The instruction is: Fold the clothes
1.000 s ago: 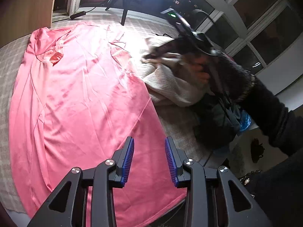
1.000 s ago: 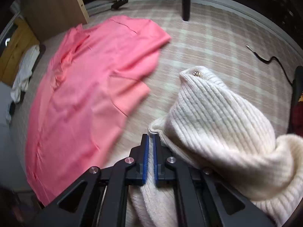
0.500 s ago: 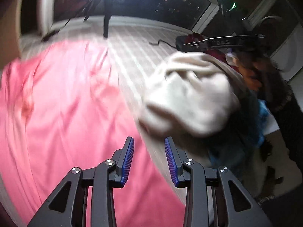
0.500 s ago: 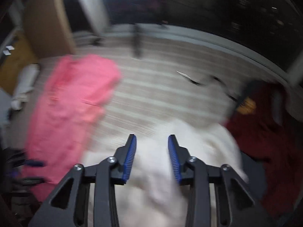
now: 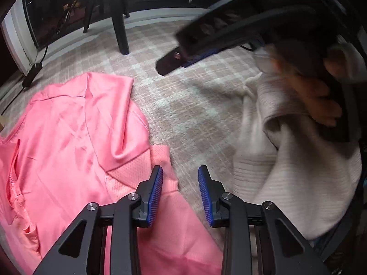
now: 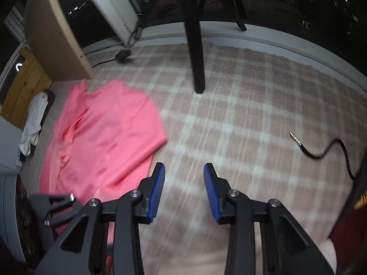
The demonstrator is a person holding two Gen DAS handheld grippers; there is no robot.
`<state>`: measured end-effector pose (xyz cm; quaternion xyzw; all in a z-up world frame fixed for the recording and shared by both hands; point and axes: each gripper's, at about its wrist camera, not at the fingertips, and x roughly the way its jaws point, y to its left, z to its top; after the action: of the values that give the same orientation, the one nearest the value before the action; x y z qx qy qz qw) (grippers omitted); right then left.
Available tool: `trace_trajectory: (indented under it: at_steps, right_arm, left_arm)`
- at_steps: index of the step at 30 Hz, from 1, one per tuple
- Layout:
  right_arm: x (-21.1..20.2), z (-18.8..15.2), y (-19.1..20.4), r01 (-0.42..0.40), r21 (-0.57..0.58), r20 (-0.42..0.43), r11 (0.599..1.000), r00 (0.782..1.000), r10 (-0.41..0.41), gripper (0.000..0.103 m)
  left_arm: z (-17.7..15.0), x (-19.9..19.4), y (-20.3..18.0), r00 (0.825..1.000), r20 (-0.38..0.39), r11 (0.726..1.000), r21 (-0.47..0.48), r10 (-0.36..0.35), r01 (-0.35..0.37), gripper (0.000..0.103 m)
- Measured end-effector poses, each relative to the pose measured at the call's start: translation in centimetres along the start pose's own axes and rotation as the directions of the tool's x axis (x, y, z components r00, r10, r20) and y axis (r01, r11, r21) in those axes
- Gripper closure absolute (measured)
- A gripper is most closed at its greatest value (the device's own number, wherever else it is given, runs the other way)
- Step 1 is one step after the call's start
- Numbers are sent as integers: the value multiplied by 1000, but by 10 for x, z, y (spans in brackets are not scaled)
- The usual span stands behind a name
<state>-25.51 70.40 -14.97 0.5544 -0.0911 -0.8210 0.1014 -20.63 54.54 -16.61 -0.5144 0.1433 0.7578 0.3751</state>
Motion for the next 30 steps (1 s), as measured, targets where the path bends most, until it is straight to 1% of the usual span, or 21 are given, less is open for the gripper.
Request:
trace_trajectory:
  at_steps: [2,3,7,9,10,11,12,14,15,18,19,20,21,22,23,24,25,26,28,29,30]
  right_arm:
    - [10,9,-1,-29,7,2,1000,1000,29,68]
    - [16,14,-2,-50,11,3,999,999,50,68]
    - [33,21,6,-70,-14,12,997,997,70,68]
    - [38,22,12,-71,-40,24,997,997,72,68]
    - [39,22,14,-79,-48,29,996,996,80,70]
    - [39,22,15,-91,-51,34,995,995,93,78]
    - [39,23,15,-121,-47,27,992,992,122,103]
    - [34,22,16,-131,-39,48,991,990,132,102]
    - [27,22,16,-130,-36,76,991,988,133,102]
    - [9,22,9,-173,-1,154,985,973,171,102]
    - [6,21,8,-175,7,176,984,969,171,102]
    - [4,20,6,-172,12,195,985,967,167,102]
    - [5,20,5,-172,14,186,985,968,167,102]
    - [8,19,4,-173,16,171,985,971,167,98]
    - [14,17,5,-170,18,130,985,977,167,94]
    - [21,16,5,-168,19,84,986,983,165,85]
    - [24,13,6,-162,11,65,987,985,161,82]
    - [28,11,9,-158,-6,51,987,986,159,81]
    - [37,8,17,-171,-48,4,984,985,171,75]
    - [43,7,24,-166,-78,-10,983,986,166,75]
    - [43,4,26,-147,-107,10,983,989,149,75]
  left_arm:
    - [-2,0,2,1000,29,1000,21,6,-6,90]
    - [-4,0,6,999,37,1000,15,-7,7,102]
    - [-12,-14,22,991,88,993,-57,-97,102,103]
    - [-16,-25,28,982,125,984,-88,-142,154,103]
    - [-18,-34,29,975,149,979,-97,-167,182,103]
    - [-20,-43,30,967,174,973,-101,-188,208,103]
    - [-22,-49,29,961,191,970,-103,-199,221,103]
    - [-26,-58,27,952,213,967,-82,-220,242,103]
    - [-29,-61,25,950,213,966,-65,-230,249,103]
    - [-34,-61,24,940,196,954,-55,-280,296,103]
    - [-37,-61,23,940,194,954,-50,-282,297,103]
    - [-38,-59,23,945,190,959,-46,-266,279,103]
    - [-40,-57,23,952,183,965,-44,-245,257,103]
    - [-40,-56,24,954,181,966,-51,-239,252,103]
    - [-40,-55,24,954,182,965,-63,-240,255,103]
    - [-39,-55,26,955,183,966,-65,-234,249,103]
    - [-37,-54,27,957,184,969,-61,-224,239,103]
    - [-36,-53,28,958,186,970,-61,-220,235,103]
    - [-35,-53,29,958,191,971,-63,-216,232,103]
    - [-34,-52,29,958,193,971,-65,-214,230,103]
    - [-34,-52,30,957,195,971,-66,-212,229,103]
